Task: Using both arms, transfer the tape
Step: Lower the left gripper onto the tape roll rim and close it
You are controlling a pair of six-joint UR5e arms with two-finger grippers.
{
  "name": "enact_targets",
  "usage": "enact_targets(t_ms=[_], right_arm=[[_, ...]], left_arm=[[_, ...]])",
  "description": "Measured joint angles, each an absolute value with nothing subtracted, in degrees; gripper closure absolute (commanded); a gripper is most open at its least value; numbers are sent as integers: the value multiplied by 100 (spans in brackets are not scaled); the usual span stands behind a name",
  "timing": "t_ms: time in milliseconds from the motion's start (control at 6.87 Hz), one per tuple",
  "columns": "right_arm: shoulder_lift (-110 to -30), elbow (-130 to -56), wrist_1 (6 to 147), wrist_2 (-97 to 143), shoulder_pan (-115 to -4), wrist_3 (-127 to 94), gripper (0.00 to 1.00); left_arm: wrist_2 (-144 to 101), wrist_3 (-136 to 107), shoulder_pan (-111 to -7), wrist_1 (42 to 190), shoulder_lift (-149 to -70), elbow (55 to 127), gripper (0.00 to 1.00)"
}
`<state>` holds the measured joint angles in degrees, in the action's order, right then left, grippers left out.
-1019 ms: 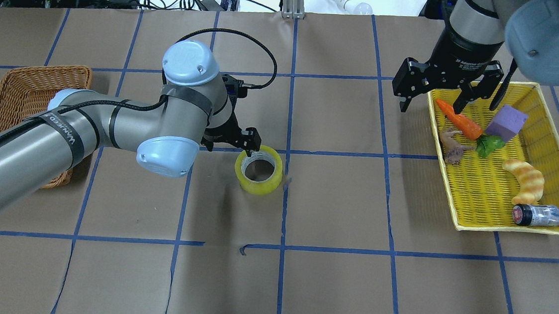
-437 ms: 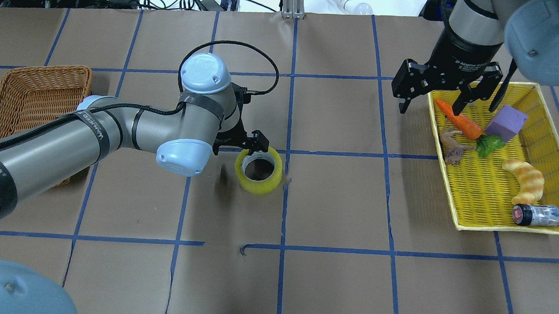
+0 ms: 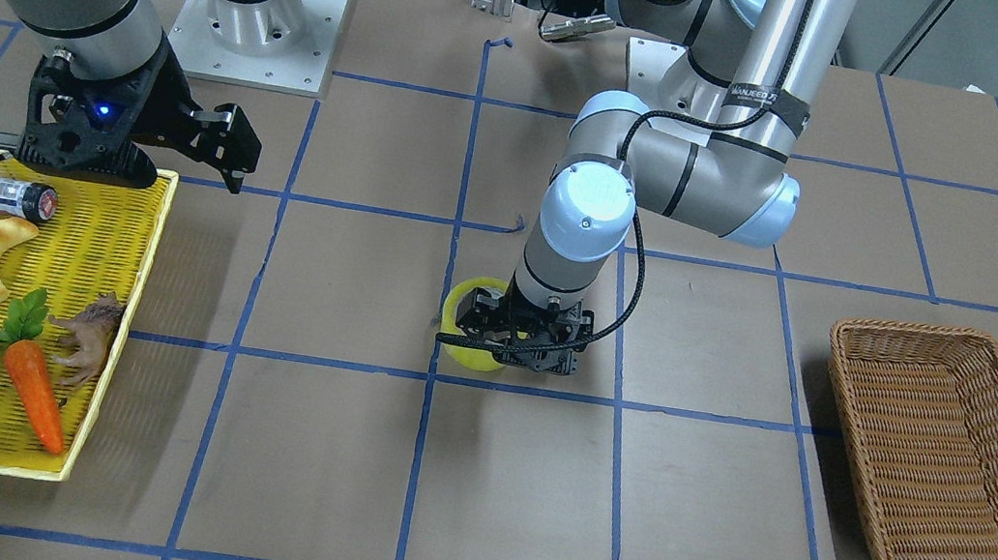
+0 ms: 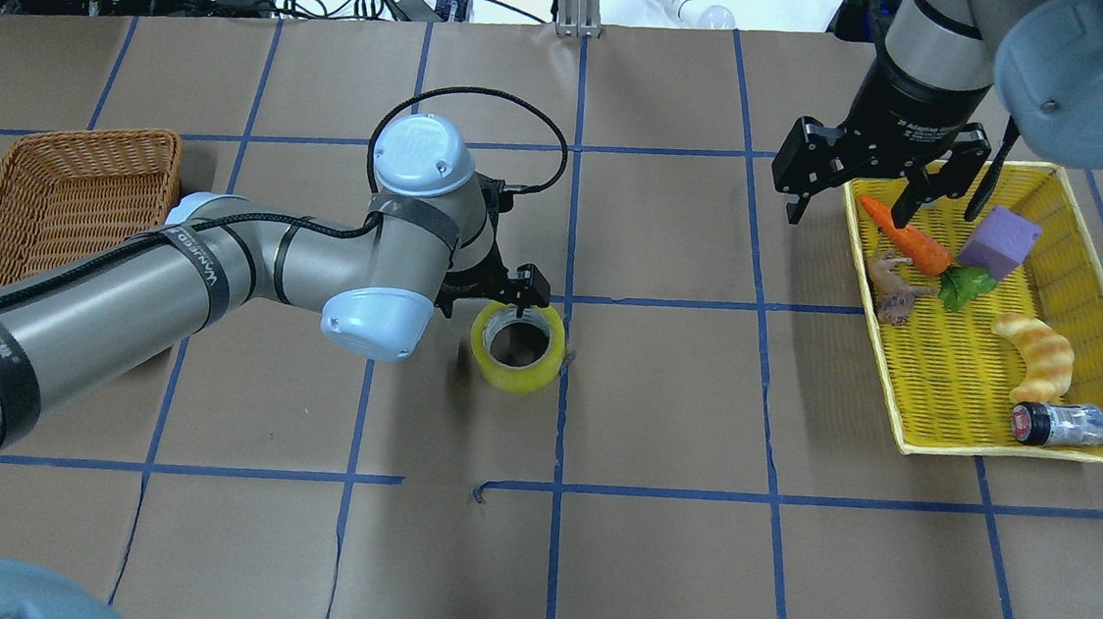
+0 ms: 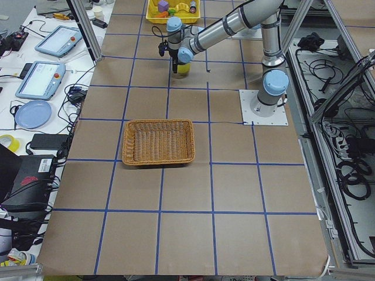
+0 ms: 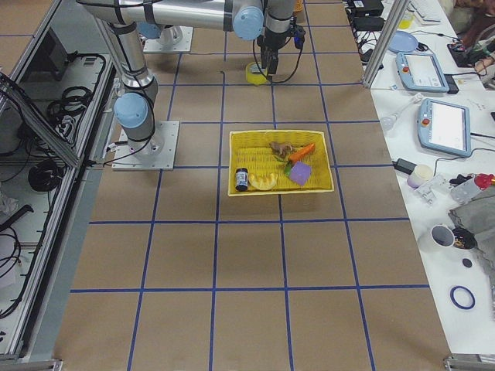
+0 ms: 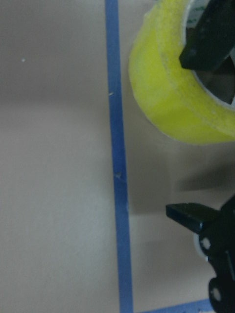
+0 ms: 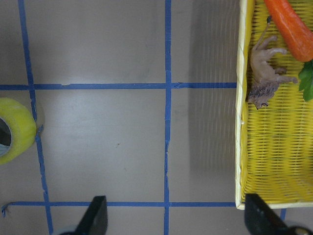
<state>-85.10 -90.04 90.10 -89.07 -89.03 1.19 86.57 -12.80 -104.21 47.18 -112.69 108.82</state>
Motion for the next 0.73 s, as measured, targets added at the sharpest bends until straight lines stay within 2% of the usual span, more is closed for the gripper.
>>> enact_targets(t_ms=[291,437,583,728], right_arm=[[-8514,-9004,9017,-8911,-8912,116,0],[-8516,-9004,9017,-8910,-8916,115,0],[-8516,-9004,9026,-8908,-8917,116,0],[-8516,-9006,9044,-8908,-8917,118,0]], left_arm=[[8695,-1286,-10551,4754,-11206,10931,3],[8713,-1258,-10559,4750,-11233,11021,34],[8728,-1180,-10538,4732,-11275,11117,79],[8764,-1021,-10502,4721,-11299,11157,100]])
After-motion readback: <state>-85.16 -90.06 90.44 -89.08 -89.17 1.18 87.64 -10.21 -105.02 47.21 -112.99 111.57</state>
